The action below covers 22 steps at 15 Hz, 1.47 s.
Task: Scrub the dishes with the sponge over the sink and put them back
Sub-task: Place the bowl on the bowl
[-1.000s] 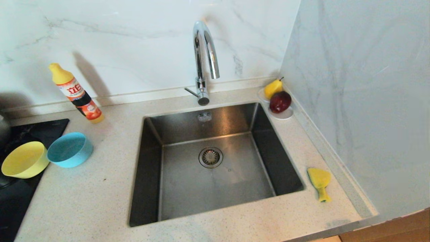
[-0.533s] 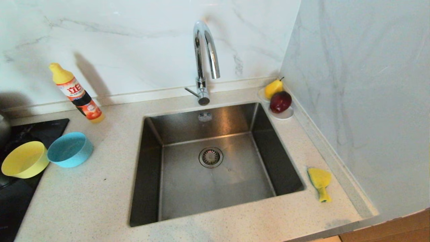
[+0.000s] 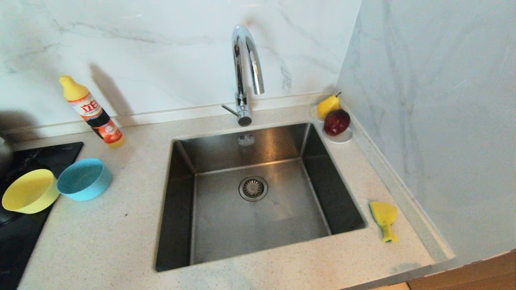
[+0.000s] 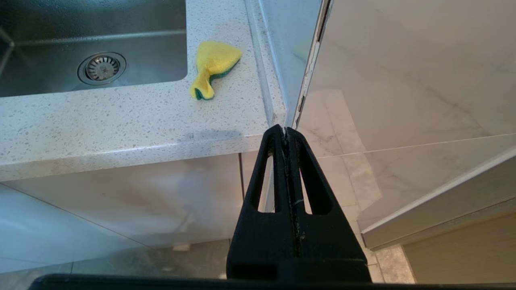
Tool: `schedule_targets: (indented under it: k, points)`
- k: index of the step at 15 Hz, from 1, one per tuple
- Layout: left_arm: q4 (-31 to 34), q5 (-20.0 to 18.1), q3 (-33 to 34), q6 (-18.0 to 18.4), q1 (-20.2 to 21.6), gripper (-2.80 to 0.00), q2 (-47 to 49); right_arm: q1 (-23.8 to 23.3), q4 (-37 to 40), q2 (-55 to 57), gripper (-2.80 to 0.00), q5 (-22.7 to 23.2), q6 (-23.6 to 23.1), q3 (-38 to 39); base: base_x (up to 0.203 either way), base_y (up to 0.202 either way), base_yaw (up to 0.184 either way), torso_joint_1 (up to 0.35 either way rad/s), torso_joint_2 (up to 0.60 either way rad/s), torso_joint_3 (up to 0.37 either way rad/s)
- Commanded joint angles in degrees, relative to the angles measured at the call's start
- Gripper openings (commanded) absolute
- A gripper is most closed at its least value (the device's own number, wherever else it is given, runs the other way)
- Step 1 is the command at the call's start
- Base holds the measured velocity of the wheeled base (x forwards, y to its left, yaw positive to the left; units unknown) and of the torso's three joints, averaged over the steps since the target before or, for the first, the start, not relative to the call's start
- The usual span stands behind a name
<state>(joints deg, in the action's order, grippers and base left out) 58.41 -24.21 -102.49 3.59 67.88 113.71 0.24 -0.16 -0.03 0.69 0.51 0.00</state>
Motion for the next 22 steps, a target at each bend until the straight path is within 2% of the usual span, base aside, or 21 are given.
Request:
schedule_targets:
  k: [1,4,7,16,18,22]
  points:
    - [-0.1,-0.4,-0.1,-1.3,-2.5,-2.80,-0.1,0.0,0.0,0.0,-2.80,0.0,0.0,0.0,0.000,0.000,0.000,0.000,0.00,0.000]
    - [-2.5,-0.5,0.2,-2.7,-6.4,-2.80,2.2,0.0,0.0,-0.1,-2.80,0.0,0.0,0.0,0.000,0.000,0.000,0.000,0.00,0.000]
    - [-6.5,-0.3,0.0,-5.7,-9.1,-2.80,4.2,0.0,0.0,0.0,-2.80,0.0,0.0,0.0,0.000,0.000,0.000,0.000,0.00,0.000]
    - [-10.5,-0.6,-0.7,-8.3,-9.3,-2.80,7.6,0.0,0.0,0.0,-2.80,0.0,0.0,0.0,0.000,0.000,0.000,0.000,0.00,0.000]
    - [-11.0,-4.2,-0.7,-9.2,-9.3,-2.80,7.8,0.0,0.0,-0.1,-2.80,0.0,0.0,0.0,0.000,0.000,0.000,0.000,0.00,0.000]
    - [-11.0,-5.1,-2.0,-11.5,-10.0,-2.80,9.1,0.0,0.0,-0.1,-2.80,0.0,0.0,0.0,0.000,0.000,0.000,0.000,0.00,0.000]
